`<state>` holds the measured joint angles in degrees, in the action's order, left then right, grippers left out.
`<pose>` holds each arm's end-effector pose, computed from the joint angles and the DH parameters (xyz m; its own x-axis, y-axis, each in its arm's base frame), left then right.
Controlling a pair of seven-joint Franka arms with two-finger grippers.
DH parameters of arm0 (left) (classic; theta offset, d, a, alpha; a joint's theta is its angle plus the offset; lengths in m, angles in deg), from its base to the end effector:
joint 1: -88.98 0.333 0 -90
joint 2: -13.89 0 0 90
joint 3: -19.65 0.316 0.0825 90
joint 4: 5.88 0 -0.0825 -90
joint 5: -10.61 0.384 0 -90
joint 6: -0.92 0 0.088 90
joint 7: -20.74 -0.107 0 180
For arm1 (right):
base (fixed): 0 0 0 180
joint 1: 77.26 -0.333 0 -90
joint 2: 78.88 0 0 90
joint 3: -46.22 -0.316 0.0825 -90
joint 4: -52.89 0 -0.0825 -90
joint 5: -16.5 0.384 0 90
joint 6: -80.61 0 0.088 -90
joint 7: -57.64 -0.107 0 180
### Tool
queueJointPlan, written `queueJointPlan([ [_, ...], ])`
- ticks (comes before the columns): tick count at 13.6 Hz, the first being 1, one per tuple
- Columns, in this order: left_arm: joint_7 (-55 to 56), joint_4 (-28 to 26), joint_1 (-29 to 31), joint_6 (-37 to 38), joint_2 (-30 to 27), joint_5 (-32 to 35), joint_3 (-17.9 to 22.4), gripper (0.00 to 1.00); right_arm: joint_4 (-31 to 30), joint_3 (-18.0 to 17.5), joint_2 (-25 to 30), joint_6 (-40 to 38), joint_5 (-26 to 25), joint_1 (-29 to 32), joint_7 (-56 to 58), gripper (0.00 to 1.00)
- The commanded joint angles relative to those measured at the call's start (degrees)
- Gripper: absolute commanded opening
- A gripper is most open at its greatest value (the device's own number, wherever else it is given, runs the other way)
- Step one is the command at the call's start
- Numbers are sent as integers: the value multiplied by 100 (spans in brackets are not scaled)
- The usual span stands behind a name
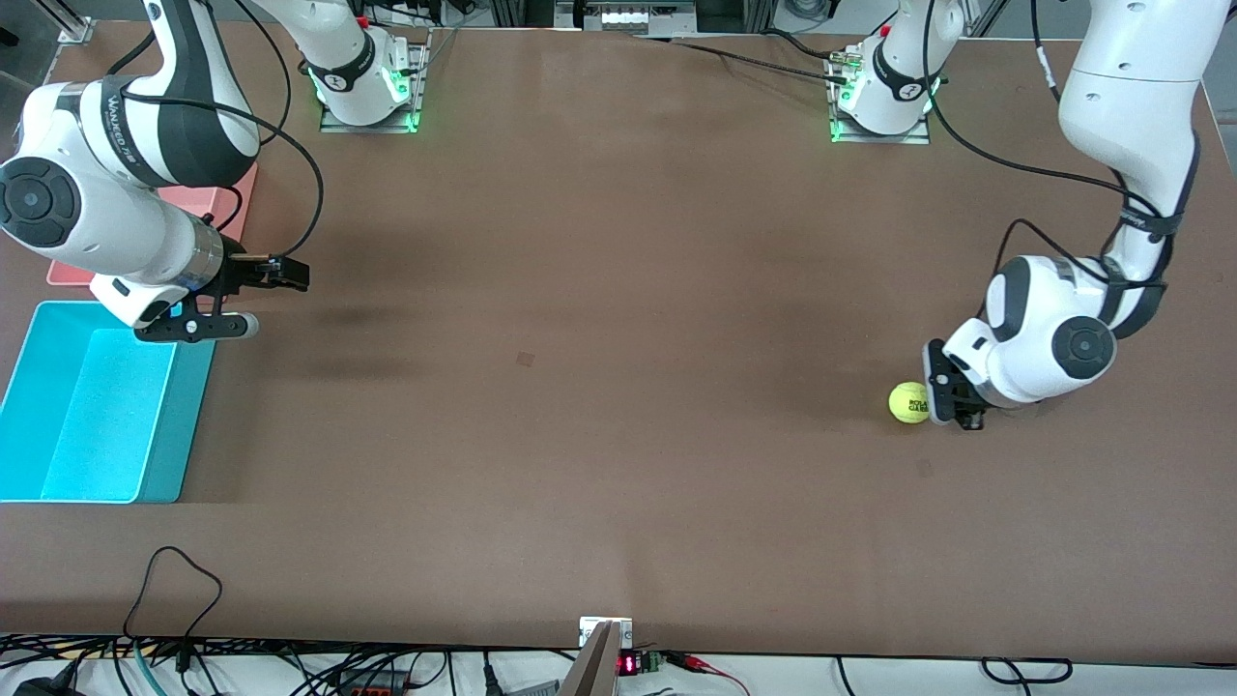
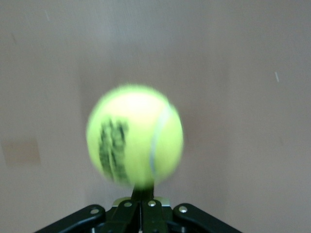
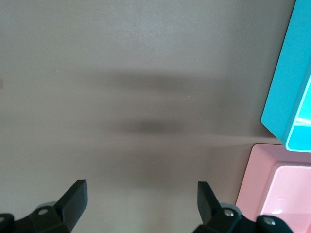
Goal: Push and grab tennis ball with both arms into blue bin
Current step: 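Push the tennis ball with the left gripper toward the right gripper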
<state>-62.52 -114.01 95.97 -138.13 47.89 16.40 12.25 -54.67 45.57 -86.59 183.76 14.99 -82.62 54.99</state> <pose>0.6287 -0.0009 0.1876 0.0527 -0.9986 0.0040 -0.9975 -0.0525 0.0474 0.5673 0.0573 0.4227 0.9760 0.0625 -0.2088 0.0707 -0.9970 0.0320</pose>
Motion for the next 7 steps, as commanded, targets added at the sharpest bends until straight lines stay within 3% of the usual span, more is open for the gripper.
queueJointPlan([
  [1,947,20,82,-263,142,-191,-794,0,-72,-14,77,4,11,27,-25,100],
  [3,1285,90,92,-193,20,-191,-1078,0,-81,-14,77,4,11,18,-25,100],
  [7,1277,82,214,202,-157,-200,-1149,0,-81,-14,69,4,11,0,-25,100],
])
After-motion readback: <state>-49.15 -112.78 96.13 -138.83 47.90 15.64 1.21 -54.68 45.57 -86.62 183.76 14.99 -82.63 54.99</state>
